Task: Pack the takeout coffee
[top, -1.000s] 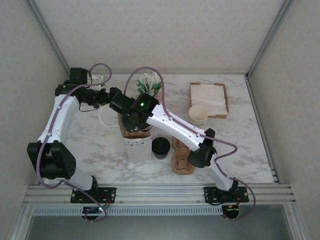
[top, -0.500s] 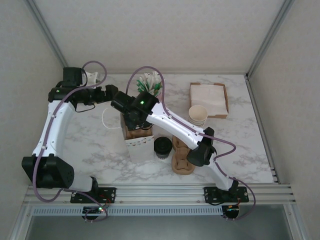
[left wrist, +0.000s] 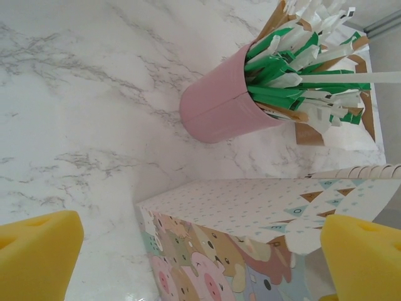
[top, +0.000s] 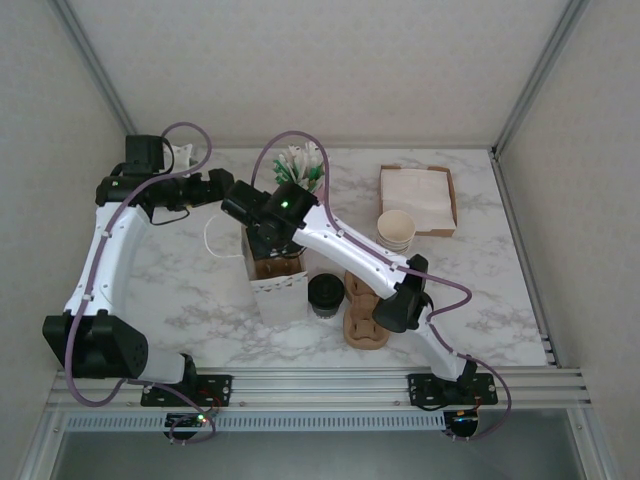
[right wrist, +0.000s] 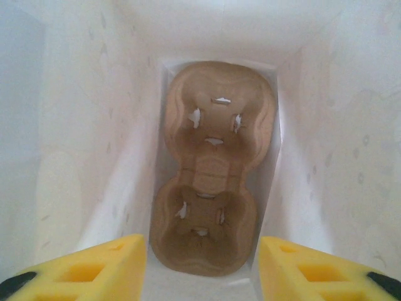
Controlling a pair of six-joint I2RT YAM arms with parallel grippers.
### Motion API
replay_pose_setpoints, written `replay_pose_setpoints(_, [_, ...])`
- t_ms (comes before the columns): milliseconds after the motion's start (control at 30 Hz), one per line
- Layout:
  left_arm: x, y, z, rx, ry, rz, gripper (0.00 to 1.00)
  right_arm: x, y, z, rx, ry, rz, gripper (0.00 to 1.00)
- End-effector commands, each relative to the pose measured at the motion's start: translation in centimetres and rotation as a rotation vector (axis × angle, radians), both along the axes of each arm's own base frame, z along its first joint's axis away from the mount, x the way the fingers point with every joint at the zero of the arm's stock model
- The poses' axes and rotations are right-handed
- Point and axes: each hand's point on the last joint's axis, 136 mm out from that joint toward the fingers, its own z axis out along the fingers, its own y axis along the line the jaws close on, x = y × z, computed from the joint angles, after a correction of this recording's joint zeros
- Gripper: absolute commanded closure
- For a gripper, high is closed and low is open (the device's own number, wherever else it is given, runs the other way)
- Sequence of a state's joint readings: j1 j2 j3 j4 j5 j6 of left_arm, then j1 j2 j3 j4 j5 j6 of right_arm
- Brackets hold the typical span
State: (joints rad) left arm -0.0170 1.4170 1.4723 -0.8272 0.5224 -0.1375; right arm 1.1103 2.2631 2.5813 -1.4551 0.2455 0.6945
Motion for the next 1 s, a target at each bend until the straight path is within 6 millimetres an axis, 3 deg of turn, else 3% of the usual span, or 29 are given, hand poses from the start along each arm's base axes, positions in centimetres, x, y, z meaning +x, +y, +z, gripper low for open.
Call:
replay_pose_setpoints(0, [-0.4, 0.7, 1.2, 0.025, -0.039, 0.053, 0.06, 1.1, 0.1, 2.7, 0.054, -0.077, 0.003, 0.49])
replay_pose_setpoints(200, [-1.8, 2.8, 2.4, 0.044, -0.042, 0.218, 0.08, 1.2, 0.3, 6.4, 0.150, -0.147, 0.025, 0.45])
replay_pose_setpoints(333, [-3.7, 3.7, 3.5, 0.022, -0.052, 0.311, 0.08, 1.1, 0.2, 7.6, 0.170, -0.171, 0.038, 0.45])
replay_pose_setpoints(700, [-9.7, 3.9, 5.1, -0.070, -0.063, 0.392, 0.10, 0.7, -1.1, 8.6, 0.132, -0.216, 0.022, 0.50])
replay_pose_setpoints(967, [-11.9, 2.2, 4.5, -0.155, -0.047, 0.352, 0.09, 0.1, -1.6, 8.7, 0.112, -0.232, 0.019, 0.50])
